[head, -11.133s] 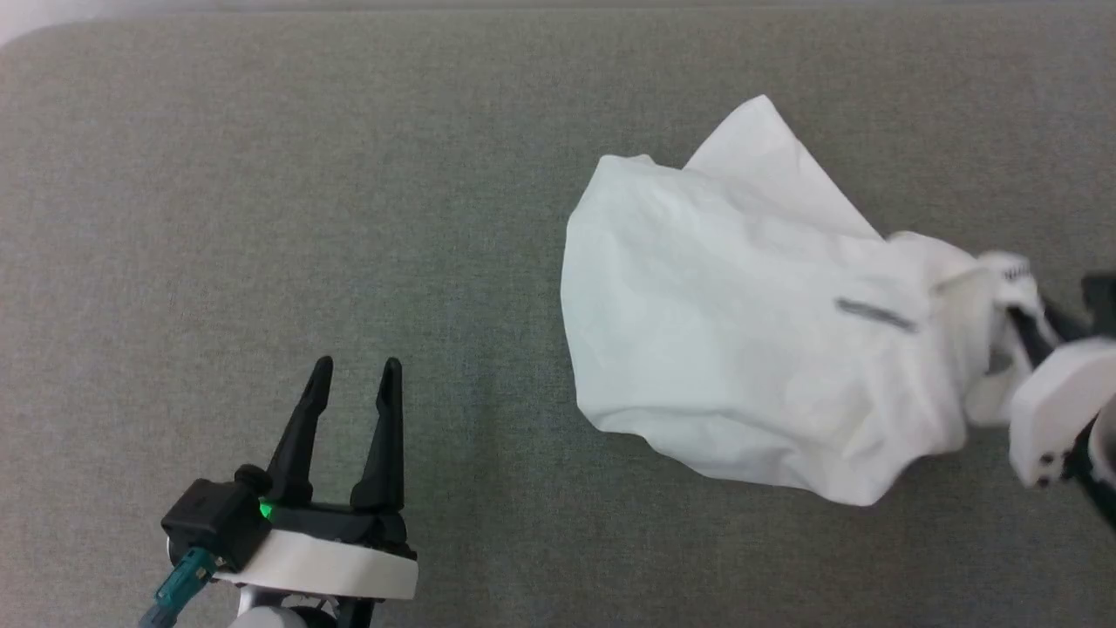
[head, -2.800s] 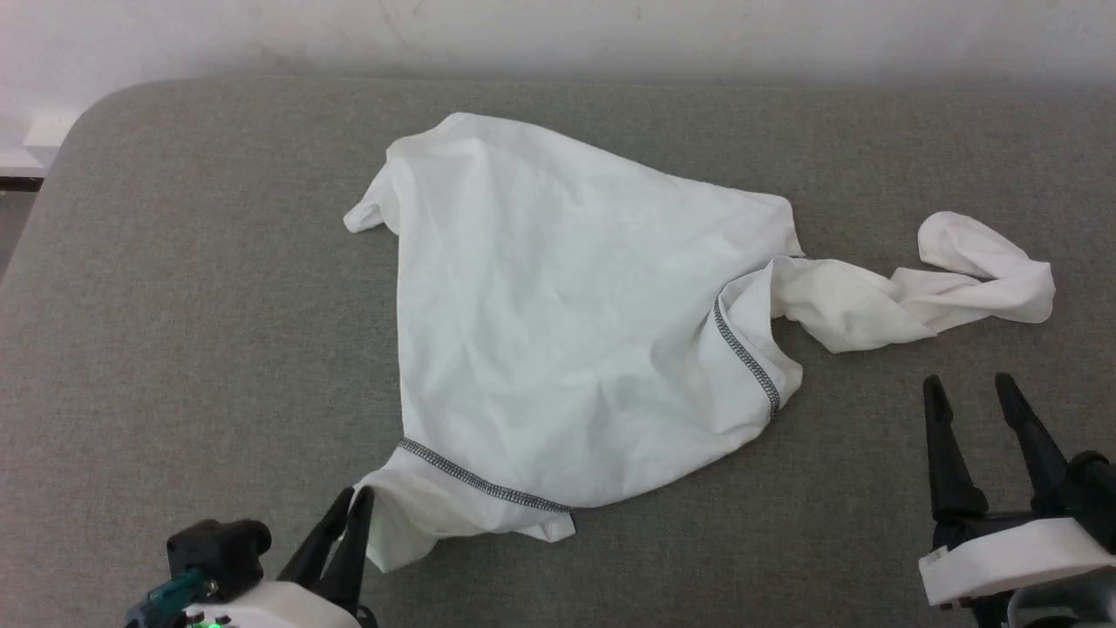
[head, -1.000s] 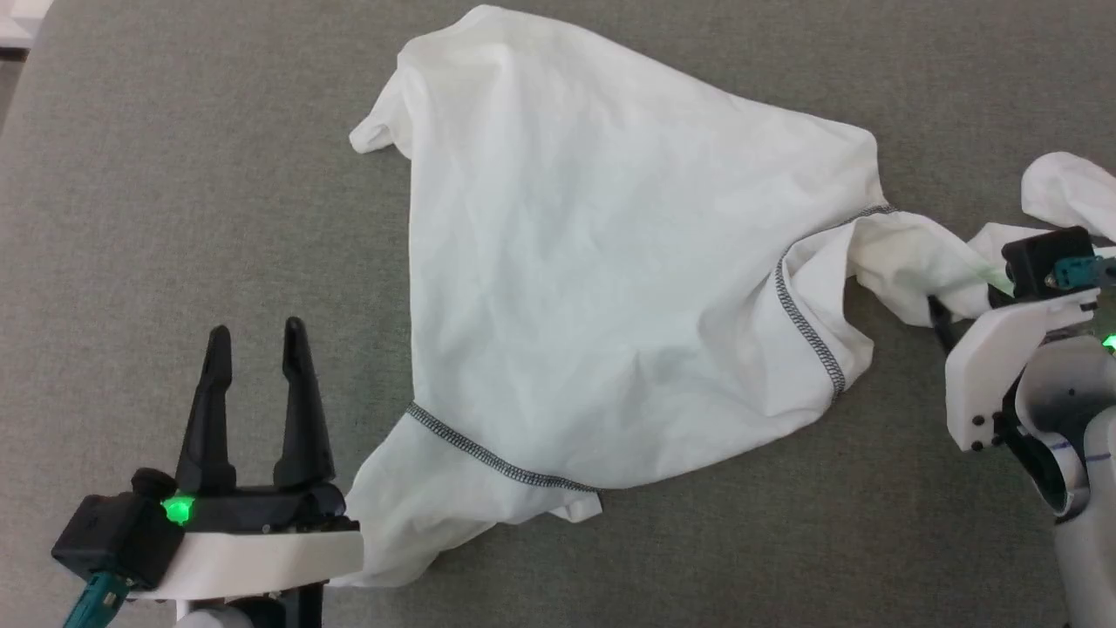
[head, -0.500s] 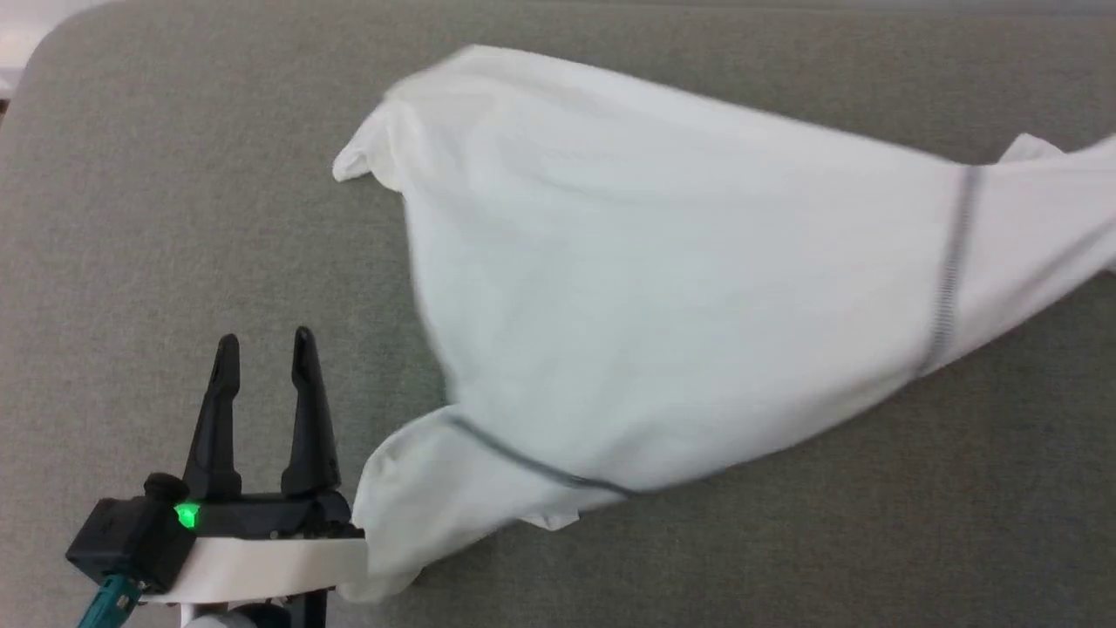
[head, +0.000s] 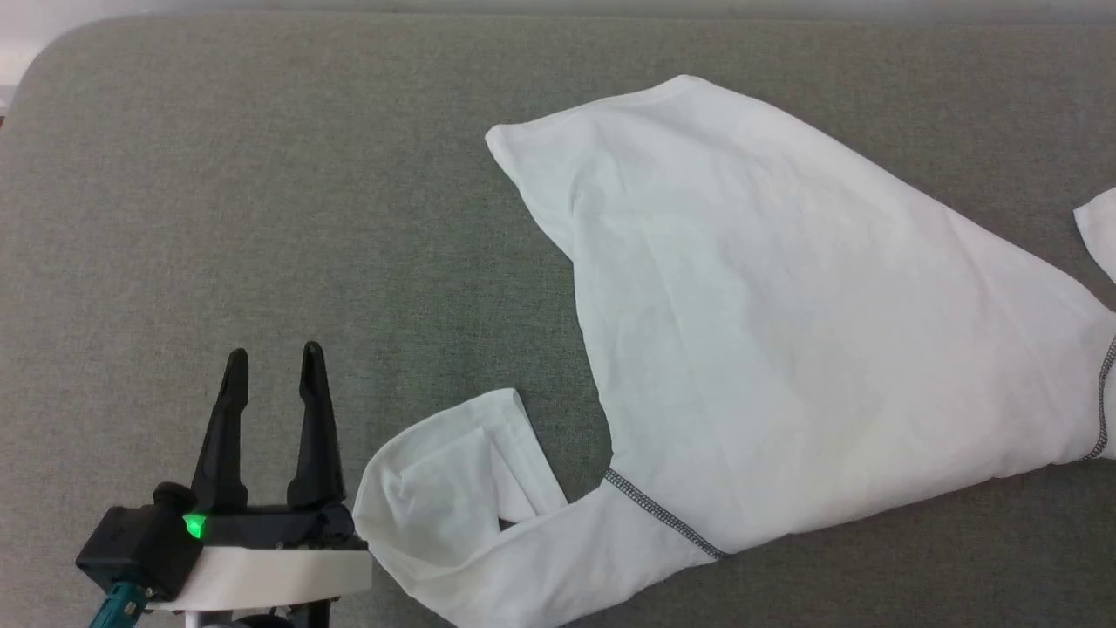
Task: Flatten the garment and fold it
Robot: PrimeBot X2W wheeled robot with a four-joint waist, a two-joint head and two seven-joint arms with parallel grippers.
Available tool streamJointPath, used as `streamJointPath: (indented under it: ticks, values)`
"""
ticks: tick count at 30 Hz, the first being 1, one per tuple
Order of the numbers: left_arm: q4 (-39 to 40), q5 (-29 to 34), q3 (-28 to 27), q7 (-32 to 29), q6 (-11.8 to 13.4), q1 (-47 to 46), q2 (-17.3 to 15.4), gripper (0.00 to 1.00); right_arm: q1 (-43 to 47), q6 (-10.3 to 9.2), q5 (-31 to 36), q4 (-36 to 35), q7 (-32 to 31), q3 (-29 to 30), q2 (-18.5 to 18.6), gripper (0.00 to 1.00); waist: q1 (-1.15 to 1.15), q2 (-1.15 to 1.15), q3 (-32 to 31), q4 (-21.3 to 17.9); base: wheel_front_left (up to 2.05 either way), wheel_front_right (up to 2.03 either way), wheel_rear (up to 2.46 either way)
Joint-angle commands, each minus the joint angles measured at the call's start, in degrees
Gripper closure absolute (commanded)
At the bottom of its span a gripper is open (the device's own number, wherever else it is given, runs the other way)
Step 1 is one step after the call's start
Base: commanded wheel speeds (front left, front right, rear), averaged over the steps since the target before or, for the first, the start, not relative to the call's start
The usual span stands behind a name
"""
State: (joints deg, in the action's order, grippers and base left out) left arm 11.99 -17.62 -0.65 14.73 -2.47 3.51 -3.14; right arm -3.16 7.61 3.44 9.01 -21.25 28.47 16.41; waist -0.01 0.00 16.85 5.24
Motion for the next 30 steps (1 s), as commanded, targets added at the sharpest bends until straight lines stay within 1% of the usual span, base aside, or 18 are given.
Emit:
streamJointPath:
  ticks: [1, 4, 7, 9, 12, 14, 17, 20, 23, 27, 30]
  values:
    - [-0.2, 0.3, -0.2, 0.3, -0.2, 0.2, 0.2, 0.00, -0.7, -0.12, -1.2, 0.0, 0.4, -1.0, -0.9, 0.00, 0.01, 0.00, -0.5, -0.2, 0.00, 0.00, 0.00]
    - [-0.4, 0.2, 0.0, 0.3, -0.1, 0.3, 0.2, 0.00, -1.6, -0.12, -5.2, -2.0, -1.2, -4.0, -2.7, 0.00, 0.01, 0.00, -1.3, -0.5, 0.00, 0.00, 0.00]
    - [-0.4, -0.1, 0.3, 0.3, 0.1, 0.6, 0.2, 0.00, -1.5, -0.12, -10.7, -7.6, -5.7, -7.8, -3.9, 0.00, 0.01, 0.00, -2.2, -0.6, 0.00, 0.00, 0.00]
    - [-0.4, -0.4, 0.5, 0.3, 0.3, 0.8, 0.2, 0.00, -1.5, -0.12, -13.7, -12.2, -8.8, -9.9, -3.6, 0.00, 0.01, 0.00, -2.5, -0.5, 0.00, 0.00, 0.00]
    - [-0.5, -0.7, 1.0, 0.3, 0.4, 0.8, 0.2, 0.00, -1.7, -0.12, -15.6, -18.8, -12.8, -12.4, -2.4, 0.00, 0.01, 0.00, -2.6, -0.1, 0.00, 0.00, 0.00]
    - [-0.4, -1.0, 1.2, 0.3, 0.4, 0.6, 0.2, 0.00, -2.1, -0.12, -16.0, -22.7, -14.3, -13.8, -1.7, 0.00, 0.01, 0.00, -2.3, 0.5, 0.00, 0.00, 0.00]
    - [-0.1, -1.2, 1.2, 0.3, 0.5, 0.2, 0.2, 0.00, -3.5, -0.12, -15.6, -25.7, -15.3, -15.7, -1.8, 0.00, 0.01, 0.00, -1.3, 1.4, 0.00, 0.00, 0.00]
    - [0.1, -1.3, 1.4, 0.3, 0.3, -0.5, 0.2, 0.00, -5.7, -0.12, -14.4, -25.4, -15.7, -19.1, -1.2, 0.00, 0.01, 0.00, 0.4, 2.4, 0.00, 0.00, 0.00]
    - [0.1, -1.5, 1.6, 0.3, 0.1, -1.5, 0.2, 0.00, -9.1, -0.12, -14.2, -22.7, -16.7, -23.5, -0.8, 0.00, 0.01, 0.00, 2.4, 3.4, 0.00, 0.00, 0.00]
    - [-0.2, -1.9, 2.2, 0.3, -0.3, -3.2, 0.3, 0.00, -14.6, -0.12, -14.4, -16.5, -19.1, -28.8, -0.8, 0.00, 0.01, 0.00, 4.7, 4.6, 0.00, 0.00, 0.00]
    - [-0.6, -2.1, 2.8, 0.3, -0.5, -4.2, 0.3, 0.00, -18.0, -0.12, -14.2, -10.5, -22.1, -30.8, -1.0, 0.00, 0.01, 0.00, 5.6, 5.5, 0.00, 0.00, 0.00]
